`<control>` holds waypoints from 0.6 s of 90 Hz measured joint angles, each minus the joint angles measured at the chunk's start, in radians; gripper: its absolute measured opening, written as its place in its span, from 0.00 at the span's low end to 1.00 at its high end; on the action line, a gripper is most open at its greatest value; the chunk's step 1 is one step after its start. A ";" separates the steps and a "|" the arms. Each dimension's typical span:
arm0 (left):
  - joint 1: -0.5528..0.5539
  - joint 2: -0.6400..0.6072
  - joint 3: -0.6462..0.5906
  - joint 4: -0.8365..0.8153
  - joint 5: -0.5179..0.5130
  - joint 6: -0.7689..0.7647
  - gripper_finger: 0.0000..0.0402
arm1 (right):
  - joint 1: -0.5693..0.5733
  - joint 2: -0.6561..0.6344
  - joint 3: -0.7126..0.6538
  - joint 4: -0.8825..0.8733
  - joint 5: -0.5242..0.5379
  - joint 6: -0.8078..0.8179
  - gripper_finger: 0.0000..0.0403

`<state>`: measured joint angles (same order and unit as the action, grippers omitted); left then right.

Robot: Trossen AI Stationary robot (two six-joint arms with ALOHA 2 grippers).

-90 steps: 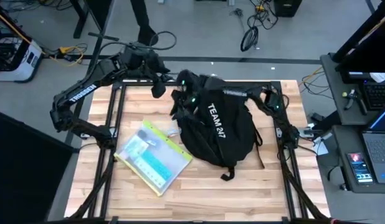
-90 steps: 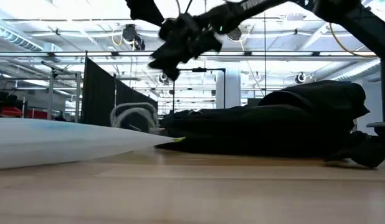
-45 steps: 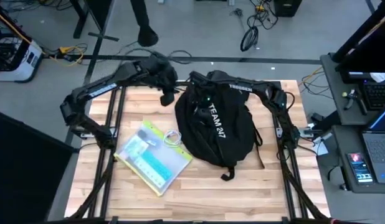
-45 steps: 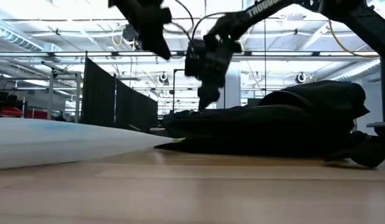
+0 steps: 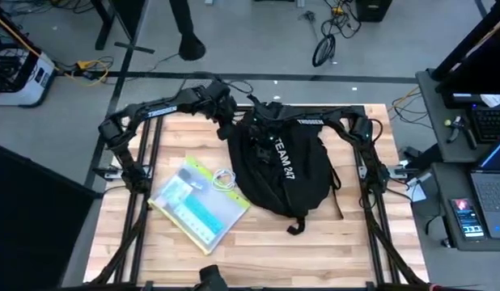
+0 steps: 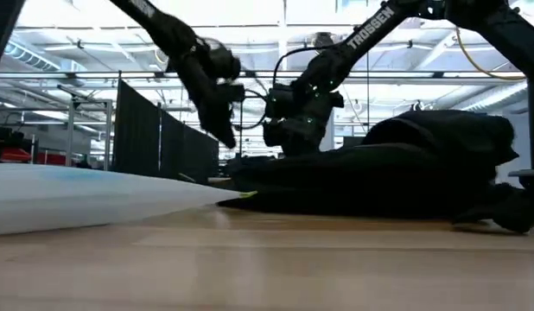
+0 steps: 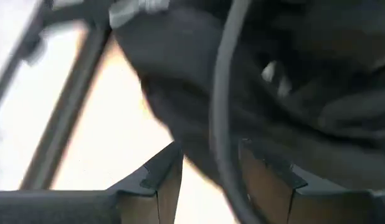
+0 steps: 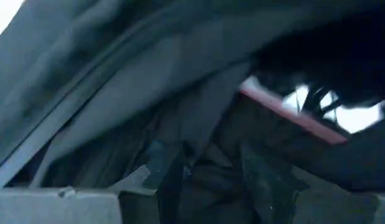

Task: Unpack backpack
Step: Remove the cellphone from the black backpack

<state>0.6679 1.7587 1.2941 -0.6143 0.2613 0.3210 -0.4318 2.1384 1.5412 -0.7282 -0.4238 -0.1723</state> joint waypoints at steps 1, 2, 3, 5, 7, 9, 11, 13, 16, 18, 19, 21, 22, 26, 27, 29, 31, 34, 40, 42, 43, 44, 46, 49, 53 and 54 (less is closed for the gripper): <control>0.000 0.003 -0.004 -0.003 0.000 0.000 0.36 | 0.005 0.000 0.000 -0.006 -0.002 -0.004 0.35; 0.000 0.007 -0.007 -0.007 0.000 0.000 0.36 | 0.009 0.000 0.000 -0.010 -0.002 -0.007 0.35; 0.000 0.010 -0.010 -0.008 0.000 0.001 0.36 | 0.012 0.000 0.000 -0.012 -0.003 -0.010 0.35; 0.000 0.015 -0.014 -0.008 0.000 0.001 0.36 | 0.019 0.000 -0.001 -0.014 -0.004 -0.014 0.35; 0.000 0.019 -0.016 -0.006 0.000 0.001 0.36 | 0.023 0.000 -0.001 -0.013 -0.006 -0.019 0.35; 0.000 0.023 -0.018 0.002 0.000 0.002 0.36 | 0.025 0.000 -0.002 -0.008 -0.009 -0.024 0.35; 0.000 0.024 -0.020 0.009 0.000 0.002 0.36 | 0.027 0.000 -0.002 -0.001 -0.011 -0.028 0.35; 0.000 0.025 -0.023 0.010 0.000 0.003 0.36 | 0.029 0.000 -0.002 0.010 -0.012 -0.029 0.35; 0.000 0.026 -0.027 0.006 0.000 0.003 0.36 | 0.029 0.000 -0.002 0.025 -0.010 -0.028 0.35; 0.000 0.026 -0.028 0.002 0.000 0.003 0.36 | 0.029 0.000 -0.002 0.030 -0.002 -0.024 0.35; 0.000 0.027 -0.028 0.001 0.000 0.003 0.36 | 0.029 0.000 -0.002 0.032 0.004 -0.020 0.35; -0.001 0.027 -0.029 0.002 0.000 0.002 0.36 | 0.029 0.000 -0.002 0.035 0.019 -0.011 0.35; -0.001 0.028 -0.029 0.004 0.001 0.002 0.36 | 0.029 0.000 -0.002 0.037 0.029 -0.006 0.35; -0.004 0.028 -0.029 0.009 0.004 0.002 0.36 | 0.028 0.000 -0.002 0.041 0.057 0.015 0.35; -0.005 0.027 -0.029 0.009 0.006 0.002 0.36 | 0.028 0.000 -0.002 0.041 0.066 0.020 0.35; -0.006 0.027 -0.029 0.009 0.010 0.002 0.36 | 0.028 0.000 -0.002 0.041 0.086 0.031 0.35; -0.008 0.026 -0.029 0.008 0.015 0.002 0.36 | 0.028 0.000 -0.002 0.041 0.102 0.041 0.35; -0.009 0.024 -0.029 0.007 0.019 0.001 0.36 | 0.029 -0.002 -0.002 0.039 0.125 0.056 0.35; -0.009 0.021 -0.029 0.017 0.020 0.001 0.36 | 0.030 -0.011 -0.002 0.039 0.161 0.092 0.35; -0.009 0.021 -0.029 0.025 0.020 0.001 0.36 | 0.029 -0.014 -0.002 0.042 0.172 0.106 0.35; -0.009 0.021 -0.029 0.029 0.020 0.000 0.36 | 0.029 -0.016 -0.002 0.043 0.177 0.114 0.35; -0.009 0.021 -0.029 0.034 0.020 -0.001 0.36 | 0.029 -0.018 -0.002 0.044 0.183 0.122 0.35; -0.008 0.021 -0.029 0.044 0.019 -0.001 0.36 | 0.029 -0.021 -0.002 0.045 0.197 0.140 0.35; -0.007 0.021 -0.029 0.061 0.019 -0.001 0.36 | 0.028 -0.024 -0.002 0.052 0.215 0.165 0.35; -0.003 0.021 -0.029 0.090 0.019 -0.001 0.36 | 0.027 -0.026 -0.002 0.061 0.236 0.208 0.35; -0.001 0.021 -0.029 0.097 0.019 0.000 0.36 | 0.026 -0.026 -0.002 0.062 0.241 0.219 0.35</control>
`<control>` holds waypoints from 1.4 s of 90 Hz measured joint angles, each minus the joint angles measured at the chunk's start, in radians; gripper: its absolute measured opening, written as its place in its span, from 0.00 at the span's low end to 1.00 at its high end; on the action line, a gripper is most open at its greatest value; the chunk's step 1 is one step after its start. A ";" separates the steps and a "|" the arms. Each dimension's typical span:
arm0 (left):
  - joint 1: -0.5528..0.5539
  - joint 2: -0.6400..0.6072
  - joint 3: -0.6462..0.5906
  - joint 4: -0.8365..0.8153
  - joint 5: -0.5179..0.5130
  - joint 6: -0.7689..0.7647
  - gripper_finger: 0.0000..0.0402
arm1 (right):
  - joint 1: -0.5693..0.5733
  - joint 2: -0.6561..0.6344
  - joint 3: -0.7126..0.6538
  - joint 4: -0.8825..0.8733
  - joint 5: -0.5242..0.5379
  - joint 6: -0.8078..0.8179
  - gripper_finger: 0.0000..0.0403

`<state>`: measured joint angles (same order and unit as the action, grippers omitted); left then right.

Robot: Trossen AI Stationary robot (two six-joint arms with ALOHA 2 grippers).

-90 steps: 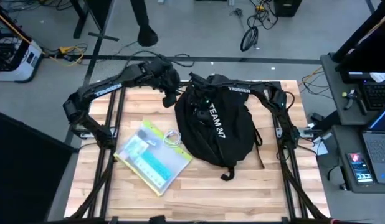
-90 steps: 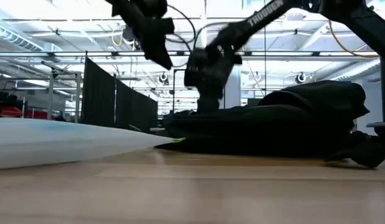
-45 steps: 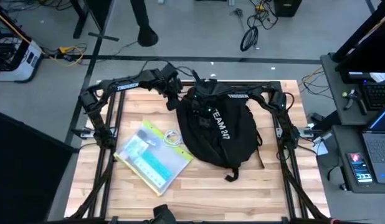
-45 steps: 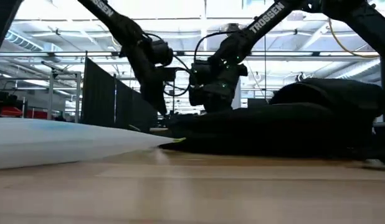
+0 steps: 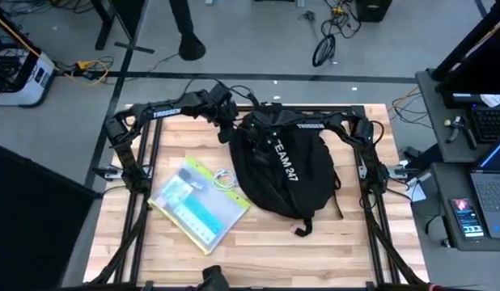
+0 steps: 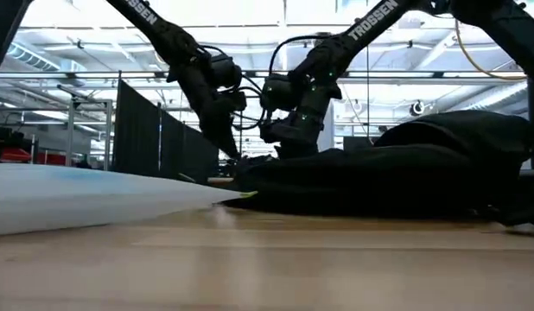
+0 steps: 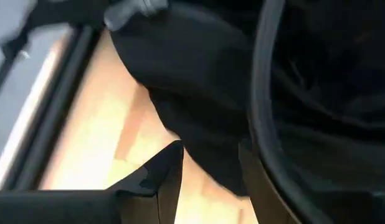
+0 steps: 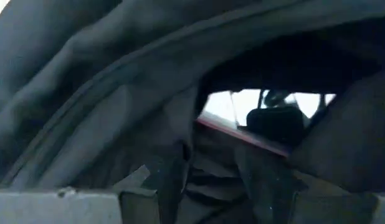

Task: Unpack backpack
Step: Remove the cellphone from the black backpack

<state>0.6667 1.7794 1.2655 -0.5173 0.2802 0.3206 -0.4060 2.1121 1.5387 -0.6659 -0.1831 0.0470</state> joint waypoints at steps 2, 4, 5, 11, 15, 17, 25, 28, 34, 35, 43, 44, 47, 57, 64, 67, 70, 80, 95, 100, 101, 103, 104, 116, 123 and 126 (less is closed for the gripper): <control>0.003 0.000 0.000 0.014 0.000 0.000 0.36 | -0.001 0.000 0.000 0.002 0.012 0.022 0.35; 0.007 0.000 0.000 0.029 -0.001 0.000 0.36 | -0.004 0.000 0.000 0.005 0.022 0.044 0.35; 0.009 0.000 0.000 0.037 -0.001 0.000 0.36 | -0.005 0.000 0.000 0.006 0.026 0.056 0.35; 0.020 0.000 0.000 0.083 -0.003 -0.002 0.36 | -0.007 0.000 0.000 0.016 0.047 0.132 0.35; 0.026 0.000 0.000 0.101 -0.003 -0.013 0.36 | -0.008 0.000 0.000 0.028 0.056 0.178 0.35; 0.029 0.001 0.000 0.109 -0.003 -0.021 0.36 | -0.008 0.000 0.000 0.035 0.058 0.198 0.35; 0.044 0.015 0.002 0.138 0.029 -0.046 0.36 | -0.008 0.000 0.000 0.084 0.061 0.283 0.35; 0.050 0.023 0.002 0.134 0.044 -0.052 0.36 | -0.008 0.000 0.000 0.103 0.061 0.322 0.35; 0.057 0.051 0.002 0.139 0.079 -0.065 0.36 | -0.011 0.002 0.000 0.129 0.061 0.383 0.35; 0.057 0.056 0.002 0.138 0.087 -0.070 0.36 | -0.012 0.002 0.000 0.129 0.061 0.390 0.35; 0.061 0.096 0.001 0.131 0.162 -0.102 0.36 | -0.013 0.002 0.000 0.134 0.061 0.428 0.35; 0.060 0.101 0.001 0.131 0.174 -0.105 0.36 | -0.013 0.002 0.000 0.134 0.061 0.430 0.35; 0.058 0.114 0.001 0.132 0.207 -0.110 0.36 | -0.013 0.002 0.000 0.135 0.061 0.431 0.35; 0.043 0.143 0.001 0.112 0.315 -0.144 0.36 | -0.004 0.002 0.000 0.128 0.058 0.401 0.35; 0.018 0.151 0.001 0.041 0.351 -0.145 0.36 | 0.007 0.002 0.000 0.088 0.057 0.354 0.35; 0.004 0.151 0.001 0.002 0.352 -0.129 0.36 | 0.012 0.002 0.000 0.064 0.056 0.331 0.35; -0.009 0.151 0.001 -0.042 0.353 -0.111 0.36 | 0.017 0.002 0.000 0.041 0.054 0.306 0.35; -0.062 0.151 0.001 -0.187 0.356 -0.073 0.36 | 0.036 0.002 0.001 -0.053 0.053 0.225 0.35; -0.166 0.151 -0.044 -0.244 0.361 -0.102 0.36 | 0.063 -0.019 0.001 -0.173 0.055 0.122 0.35; -0.203 0.151 -0.052 -0.250 0.362 -0.143 0.36 | 0.068 -0.030 0.001 -0.182 0.054 0.098 0.35; -0.211 0.151 -0.052 -0.249 0.362 -0.151 0.36 | 0.069 -0.033 0.001 -0.186 0.055 0.094 0.35; -0.225 0.151 -0.053 -0.247 0.362 -0.165 0.36 | 0.071 -0.038 0.001 -0.195 0.055 0.084 0.35; -0.232 0.151 -0.053 -0.247 0.362 -0.170 0.36 | 0.072 -0.040 0.001 -0.198 0.055 0.081 0.35; -0.298 0.143 -0.031 -0.251 0.347 -0.218 0.36 | 0.082 -0.088 -0.001 -0.259 0.054 0.034 0.35; -0.305 0.106 0.003 -0.267 0.313 -0.264 0.36 | 0.088 -0.139 -0.001 -0.293 0.054 -0.004 0.35; -0.304 0.085 0.020 -0.261 0.290 -0.274 0.36 | 0.088 -0.164 0.000 -0.309 0.053 -0.017 0.35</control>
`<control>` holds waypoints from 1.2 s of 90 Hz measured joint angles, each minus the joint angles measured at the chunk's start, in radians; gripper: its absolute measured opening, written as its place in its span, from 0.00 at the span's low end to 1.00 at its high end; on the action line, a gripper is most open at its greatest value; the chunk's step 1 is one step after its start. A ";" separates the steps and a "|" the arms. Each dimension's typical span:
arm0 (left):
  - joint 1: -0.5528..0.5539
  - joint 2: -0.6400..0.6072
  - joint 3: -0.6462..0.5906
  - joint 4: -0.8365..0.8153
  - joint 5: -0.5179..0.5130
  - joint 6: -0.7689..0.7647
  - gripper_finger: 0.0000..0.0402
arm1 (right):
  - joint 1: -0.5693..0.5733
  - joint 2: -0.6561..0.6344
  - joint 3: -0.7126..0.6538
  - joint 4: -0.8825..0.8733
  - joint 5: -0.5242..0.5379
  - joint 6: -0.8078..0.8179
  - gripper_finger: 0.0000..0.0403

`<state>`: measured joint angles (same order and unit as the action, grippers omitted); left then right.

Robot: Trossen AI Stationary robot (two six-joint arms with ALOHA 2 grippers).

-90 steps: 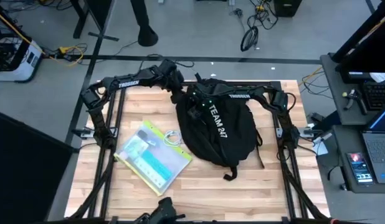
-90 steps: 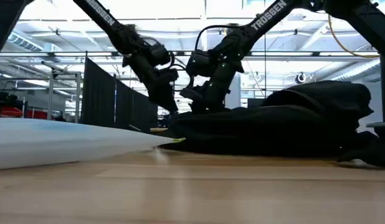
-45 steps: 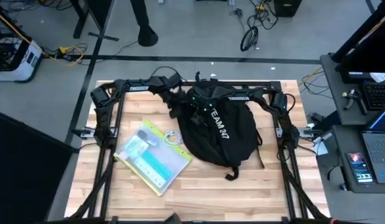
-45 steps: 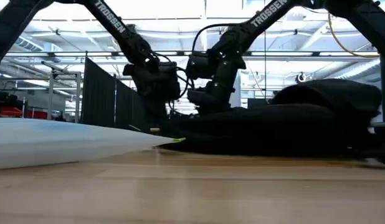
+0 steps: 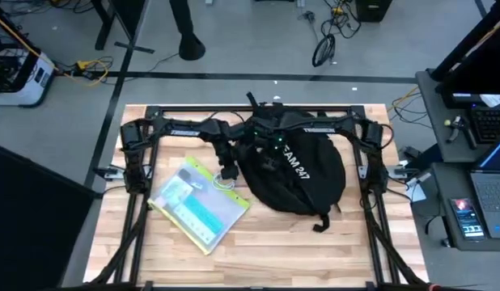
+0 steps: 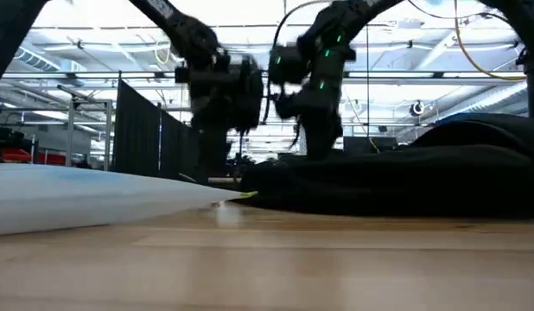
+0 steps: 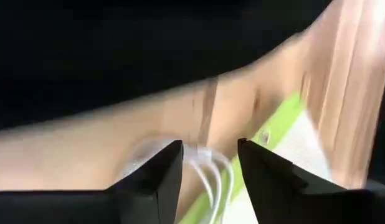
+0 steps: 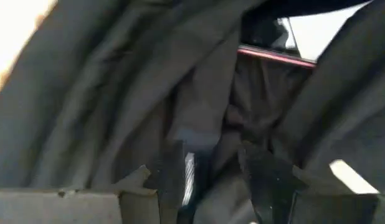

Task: Unpack backpack
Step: Remove the cellphone from the black backpack

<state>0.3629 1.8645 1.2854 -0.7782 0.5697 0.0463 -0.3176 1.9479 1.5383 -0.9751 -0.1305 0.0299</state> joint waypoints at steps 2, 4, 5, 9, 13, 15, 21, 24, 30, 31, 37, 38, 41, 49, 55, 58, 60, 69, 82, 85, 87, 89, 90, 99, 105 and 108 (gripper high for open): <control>0.003 -0.014 0.010 0.002 -0.020 -0.005 0.36 | 0.000 -0.014 0.001 -0.008 0.000 -0.009 0.35; 0.007 -0.028 0.021 -0.001 -0.041 -0.006 0.36 | 0.000 -0.027 0.001 -0.010 0.001 -0.015 0.35; 0.009 -0.034 0.026 -0.002 -0.053 -0.007 0.36 | -0.001 -0.033 0.001 -0.009 0.001 -0.019 0.35; 0.021 -0.065 0.046 -0.002 -0.114 -0.007 0.36 | -0.002 -0.053 0.001 -0.007 0.001 -0.030 0.35; 0.034 -0.087 0.064 -0.005 -0.173 -0.003 0.36 | -0.006 -0.069 0.001 -0.004 0.001 -0.039 0.35; 0.043 -0.097 0.073 -0.002 -0.205 0.006 0.36 | -0.010 -0.075 0.001 0.000 0.001 -0.044 0.35; 0.077 -0.136 0.084 0.002 -0.263 0.046 0.36 | -0.018 -0.082 0.002 0.031 -0.002 -0.041 0.35; 0.097 -0.144 0.088 -0.008 -0.260 0.065 0.36 | -0.023 -0.082 0.002 0.043 -0.006 -0.026 0.35; 0.148 -0.145 0.100 0.001 -0.207 0.091 0.36 | -0.034 -0.073 -0.002 0.071 -0.010 0.009 0.35; 0.157 -0.145 0.100 0.000 -0.197 0.094 0.36 | -0.036 -0.071 -0.004 0.080 -0.013 0.017 0.35; 0.214 -0.138 0.099 -0.014 -0.162 0.115 0.36 | -0.046 -0.058 -0.028 0.151 -0.056 0.079 0.37; 0.222 -0.135 0.099 -0.013 -0.161 0.119 0.36 | -0.048 -0.056 -0.034 0.167 -0.064 0.093 0.37; 0.247 -0.121 0.099 -0.007 -0.159 0.135 0.36 | -0.052 -0.050 -0.058 0.220 -0.087 0.142 0.38; 0.317 -0.079 0.100 0.003 -0.132 0.173 0.36 | -0.060 -0.036 -0.122 0.343 -0.130 0.280 0.43; 0.353 -0.033 0.099 0.017 -0.085 0.195 0.36 | -0.061 -0.027 -0.177 0.439 -0.134 0.394 0.48; 0.367 -0.015 0.099 0.027 -0.063 0.207 0.36 | -0.061 -0.024 -0.204 0.474 -0.135 0.452 0.50; 0.375 -0.002 0.099 0.035 -0.052 0.217 0.36 | -0.061 -0.023 -0.222 0.486 -0.135 0.492 0.51; 0.393 0.049 0.099 0.071 -0.037 0.264 0.36 | -0.053 -0.023 -0.287 0.610 -0.108 0.674 0.57; 0.383 0.127 0.098 0.163 -0.036 0.280 0.36 | -0.032 -0.023 -0.303 0.613 0.028 0.823 0.61; 0.377 0.142 0.098 0.190 -0.034 0.273 0.36 | -0.026 -0.023 -0.302 0.617 0.077 0.847 0.62; 0.372 0.151 0.098 0.200 -0.030 0.261 0.36 | -0.023 -0.022 -0.302 0.618 0.103 0.860 0.62; 0.369 0.159 0.098 0.200 -0.024 0.252 0.36 | -0.020 -0.022 -0.302 0.620 0.121 0.874 0.62; 0.366 0.162 0.098 0.199 -0.021 0.251 0.36 | -0.020 -0.022 -0.302 0.623 0.127 0.881 0.62; 0.333 0.199 0.098 0.186 0.029 0.247 0.36 | -0.020 -0.021 -0.303 0.660 0.157 0.925 0.61; 0.300 0.208 0.098 0.155 0.060 0.248 0.36 | -0.020 -0.021 -0.303 0.665 0.158 0.936 0.60; 0.281 0.210 0.098 0.149 0.072 0.248 0.36 | -0.020 -0.021 -0.303 0.664 0.159 0.938 0.60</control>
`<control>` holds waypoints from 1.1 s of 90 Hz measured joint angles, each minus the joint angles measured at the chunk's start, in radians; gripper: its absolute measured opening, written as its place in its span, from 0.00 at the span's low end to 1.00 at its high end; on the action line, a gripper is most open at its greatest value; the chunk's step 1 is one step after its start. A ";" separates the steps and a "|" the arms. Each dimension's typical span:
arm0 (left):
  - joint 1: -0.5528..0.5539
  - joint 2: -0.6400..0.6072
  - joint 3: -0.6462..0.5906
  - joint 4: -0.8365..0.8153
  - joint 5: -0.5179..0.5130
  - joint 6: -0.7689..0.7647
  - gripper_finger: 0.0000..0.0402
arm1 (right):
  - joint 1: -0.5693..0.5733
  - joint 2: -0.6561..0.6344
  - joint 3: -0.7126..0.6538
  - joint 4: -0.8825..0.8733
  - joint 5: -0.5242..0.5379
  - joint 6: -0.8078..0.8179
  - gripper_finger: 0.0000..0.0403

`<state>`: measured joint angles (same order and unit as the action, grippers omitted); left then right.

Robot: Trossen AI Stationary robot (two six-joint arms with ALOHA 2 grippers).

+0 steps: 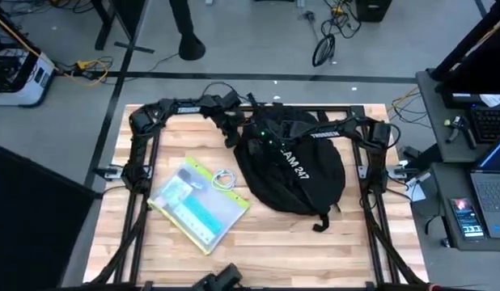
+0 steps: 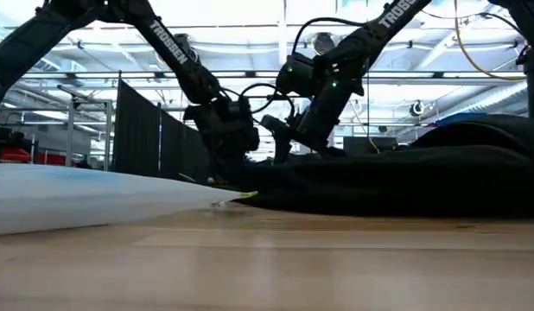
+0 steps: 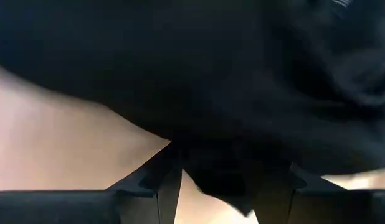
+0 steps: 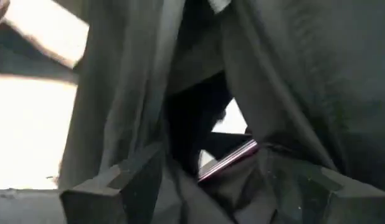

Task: Unpack backpack
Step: Remove the cellphone from the black backpack

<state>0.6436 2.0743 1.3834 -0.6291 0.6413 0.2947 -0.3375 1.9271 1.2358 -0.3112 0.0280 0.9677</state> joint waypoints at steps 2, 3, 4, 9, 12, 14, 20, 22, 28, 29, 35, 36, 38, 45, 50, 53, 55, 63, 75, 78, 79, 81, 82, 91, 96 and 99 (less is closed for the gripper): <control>-0.013 0.001 0.000 0.003 0.003 0.000 0.36 | 0.000 0.000 0.000 -0.001 0.000 -0.001 0.60; -0.020 0.001 0.000 0.004 0.004 0.000 0.36 | 0.000 0.000 0.000 -0.001 0.000 -0.002 0.60; -0.025 0.001 0.000 0.006 0.004 -0.001 0.36 | 0.000 0.000 0.000 -0.002 0.000 -0.004 0.60; -0.055 0.001 0.001 0.006 -0.010 -0.013 0.36 | 0.002 0.001 0.000 -0.007 0.000 -0.018 0.60; -0.072 0.002 0.001 0.011 -0.061 -0.036 0.36 | 0.003 0.004 0.000 -0.007 -0.002 -0.029 0.60; -0.082 0.002 0.000 0.016 -0.089 -0.049 0.36 | 0.003 0.006 0.000 -0.007 -0.002 -0.039 0.60; -0.095 0.002 0.001 0.025 -0.114 -0.082 0.36 | 0.002 0.008 0.000 -0.014 -0.002 -0.057 0.60; -0.096 0.002 0.001 0.027 -0.115 -0.100 0.36 | 0.004 0.008 0.000 -0.013 -0.002 -0.062 0.60; -0.096 0.002 0.001 0.023 -0.114 -0.128 0.36 | 0.006 0.008 0.000 -0.015 -0.005 -0.081 0.60; -0.096 0.000 0.001 0.020 -0.113 -0.130 0.36 | 0.006 0.008 0.000 -0.015 -0.010 -0.087 0.60; -0.097 -0.015 0.000 -0.005 -0.117 -0.120 0.36 | 0.005 0.008 0.000 -0.008 -0.057 -0.116 0.60; -0.098 -0.018 0.001 -0.008 -0.118 -0.114 0.36 | 0.005 0.008 0.000 -0.006 -0.066 -0.119 0.60; -0.100 -0.024 0.003 -0.017 -0.122 -0.103 0.36 | 0.005 0.008 0.000 -0.002 -0.075 -0.128 0.60; -0.112 -0.052 0.015 -0.062 -0.165 -0.078 0.36 | 0.005 0.008 0.000 0.023 -0.086 -0.162 0.60; -0.122 -0.059 0.029 -0.081 -0.185 -0.064 0.36 | 0.005 0.007 0.000 0.050 -0.106 -0.193 0.60; -0.124 -0.069 0.031 -0.104 -0.190 -0.053 0.36 | 0.005 0.007 0.000 0.061 -0.126 -0.214 0.60; -0.128 -0.074 0.031 -0.125 -0.190 -0.049 0.36 | 0.005 0.007 0.000 0.067 -0.140 -0.223 0.60; -0.147 -0.093 0.037 -0.145 -0.202 -0.022 0.36 | 0.005 0.006 0.000 0.095 -0.180 -0.266 0.60; -0.170 -0.154 0.060 -0.198 -0.201 0.045 0.36 | 0.006 0.005 0.001 0.100 -0.219 -0.302 0.60; -0.170 -0.176 0.063 -0.217 -0.206 0.055 0.36 | 0.006 0.005 0.001 0.101 -0.219 -0.313 0.60; -0.170 -0.182 0.066 -0.222 -0.211 0.058 0.36 | 0.006 0.005 0.001 0.102 -0.219 -0.315 0.60; -0.170 -0.195 0.072 -0.222 -0.221 0.063 0.36 | 0.005 0.005 0.001 0.106 -0.218 -0.317 0.60; -0.170 -0.201 0.075 -0.218 -0.225 0.064 0.36 | 0.005 0.005 0.001 0.109 -0.218 -0.318 0.60; -0.158 -0.258 0.088 -0.224 -0.278 0.090 0.36 | 0.008 0.005 0.001 0.122 -0.217 -0.324 0.60; -0.139 -0.287 0.089 -0.215 -0.327 0.111 0.36 | 0.010 0.005 0.001 0.121 -0.217 -0.325 0.60; -0.126 -0.296 0.089 -0.213 -0.353 0.114 0.36 | 0.010 0.005 0.001 0.123 -0.217 -0.327 0.60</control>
<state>0.5181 1.7788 1.4727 -0.8419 0.2884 0.4090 -0.3271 1.9320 1.2369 -0.1883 -0.1890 0.6411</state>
